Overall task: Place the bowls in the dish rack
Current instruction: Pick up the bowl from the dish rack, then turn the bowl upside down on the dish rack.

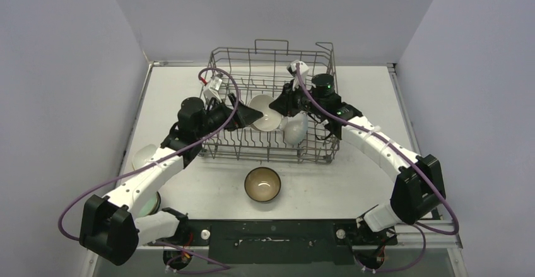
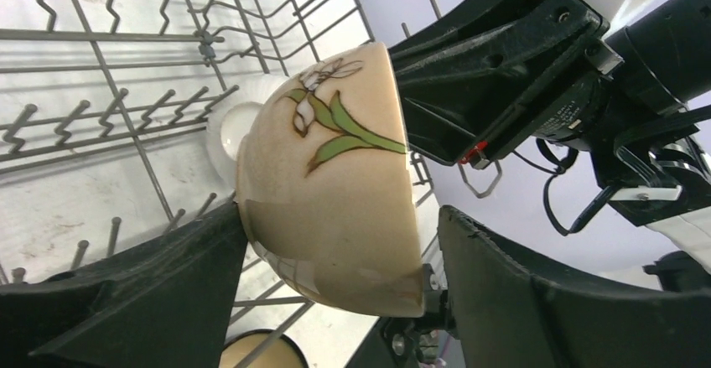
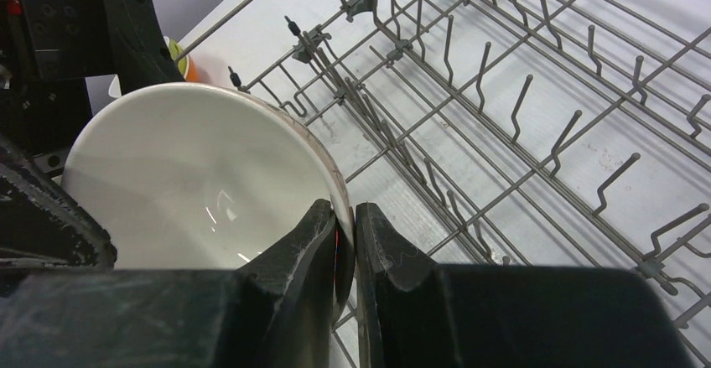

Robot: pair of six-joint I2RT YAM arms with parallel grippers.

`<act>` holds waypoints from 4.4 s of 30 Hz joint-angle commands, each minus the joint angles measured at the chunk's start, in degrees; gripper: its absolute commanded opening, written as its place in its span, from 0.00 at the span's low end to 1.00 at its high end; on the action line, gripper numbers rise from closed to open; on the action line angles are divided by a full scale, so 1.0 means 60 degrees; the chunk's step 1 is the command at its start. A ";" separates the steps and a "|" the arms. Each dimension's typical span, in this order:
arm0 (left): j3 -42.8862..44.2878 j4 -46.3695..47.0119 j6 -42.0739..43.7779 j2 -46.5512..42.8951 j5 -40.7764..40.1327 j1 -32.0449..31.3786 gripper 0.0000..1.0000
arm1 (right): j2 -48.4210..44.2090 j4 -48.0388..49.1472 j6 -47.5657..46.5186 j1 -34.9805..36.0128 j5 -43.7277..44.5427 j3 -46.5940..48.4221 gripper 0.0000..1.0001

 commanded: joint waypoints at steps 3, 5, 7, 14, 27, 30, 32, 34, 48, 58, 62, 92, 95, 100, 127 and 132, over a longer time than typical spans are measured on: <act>0.0359 0.0814 -0.0825 -0.0250 0.1144 -0.0028 0.85 | -0.0037 0.0658 -0.0117 -0.0070 0.0034 0.0842 0.05; 0.0362 0.0919 -0.1024 -0.0118 0.1298 -0.0028 0.85 | -0.0030 0.0647 -0.0117 -0.0060 -0.0004 0.0891 0.05; 0.0450 0.0862 -0.1118 0.0075 0.1410 -0.0041 0.86 | -0.0025 0.0653 -0.0116 -0.0056 -0.0013 0.0903 0.05; 0.0549 0.0092 -0.0959 0.0429 0.1201 -0.0043 0.88 | -0.0124 0.0663 -0.0131 -0.0042 -0.0022 0.1023 0.05; -0.0408 0.2314 -0.1761 0.0103 0.0703 -0.0028 0.76 | -0.0249 0.0973 0.0128 -0.0026 -0.0297 0.0993 0.05; -0.0542 0.2849 -0.1883 0.0028 0.0760 -0.0028 0.71 | -0.0235 0.1032 0.0211 -0.0033 -0.0325 0.0921 0.05; -0.0633 0.3287 -0.2074 0.0017 0.0848 -0.0021 0.66 | -0.0222 0.1093 0.0258 -0.0021 -0.0323 0.0881 0.05; -0.0764 0.3776 -0.2285 0.0010 0.0894 -0.0028 0.55 | -0.0186 0.1126 0.0303 -0.0034 -0.0349 0.0863 0.05; -0.0269 0.1805 -0.0780 -0.0429 -0.0045 0.0104 0.09 | -0.0108 0.0567 0.0088 -0.0084 0.0405 0.0845 0.66; 0.1591 -0.1413 0.1667 0.0107 -0.1321 0.0014 0.00 | -0.0730 -0.0085 -0.0137 -0.0128 0.1536 0.0551 0.81; 0.2547 -0.2791 0.2393 0.0599 -0.2280 -0.0390 0.00 | -0.1222 -0.0458 -0.0161 -0.0183 0.2603 0.0404 0.85; 0.5401 -0.5905 0.3337 0.3200 -0.6788 -0.2792 0.00 | -0.2637 -0.1681 -0.0274 -0.0390 0.5733 -0.0243 0.94; 0.5728 -0.6334 0.3431 0.3521 -0.7240 -0.3014 0.00 | -0.2641 -0.1717 -0.0300 -0.0389 0.5731 -0.0225 0.94; 0.6362 -0.7039 0.3666 0.3980 -0.8329 -0.3425 0.00 | -0.2666 -0.1729 -0.0315 -0.0393 0.5704 -0.0246 0.94; 0.9245 -1.0018 0.3819 0.6382 -1.0154 -0.4690 0.00 | -0.3862 -0.1386 -0.0201 -0.0546 0.7680 -0.0630 0.98; 0.9374 -1.0256 0.3594 0.6630 -1.0225 -0.4805 0.00 | -0.4331 -0.1098 -0.0175 -0.0560 0.8107 -0.0932 1.00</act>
